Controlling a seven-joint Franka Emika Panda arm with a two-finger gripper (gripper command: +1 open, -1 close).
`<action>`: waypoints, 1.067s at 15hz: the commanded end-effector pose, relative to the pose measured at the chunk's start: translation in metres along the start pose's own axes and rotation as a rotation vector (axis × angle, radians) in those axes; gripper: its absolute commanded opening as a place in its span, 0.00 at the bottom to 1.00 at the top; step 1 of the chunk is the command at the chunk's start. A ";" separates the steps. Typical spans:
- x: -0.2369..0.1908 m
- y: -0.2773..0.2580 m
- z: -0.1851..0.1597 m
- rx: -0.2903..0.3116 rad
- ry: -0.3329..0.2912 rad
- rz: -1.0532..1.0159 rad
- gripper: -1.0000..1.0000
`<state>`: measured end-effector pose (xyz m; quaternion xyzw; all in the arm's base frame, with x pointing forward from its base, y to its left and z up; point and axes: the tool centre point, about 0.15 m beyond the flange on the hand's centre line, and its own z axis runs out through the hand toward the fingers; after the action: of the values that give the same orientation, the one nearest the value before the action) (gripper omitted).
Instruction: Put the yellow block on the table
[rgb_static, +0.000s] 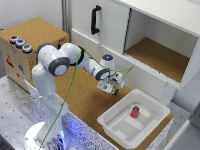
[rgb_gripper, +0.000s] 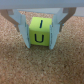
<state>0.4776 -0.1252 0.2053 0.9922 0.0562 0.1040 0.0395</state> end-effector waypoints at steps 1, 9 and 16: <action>-0.003 0.018 -0.019 0.004 -0.071 0.016 1.00; -0.024 0.025 -0.114 0.161 -0.062 -0.055 1.00; -0.021 0.027 -0.131 0.177 -0.062 -0.061 1.00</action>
<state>0.4317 -0.1376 0.3186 0.9937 0.0816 0.0771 -0.0064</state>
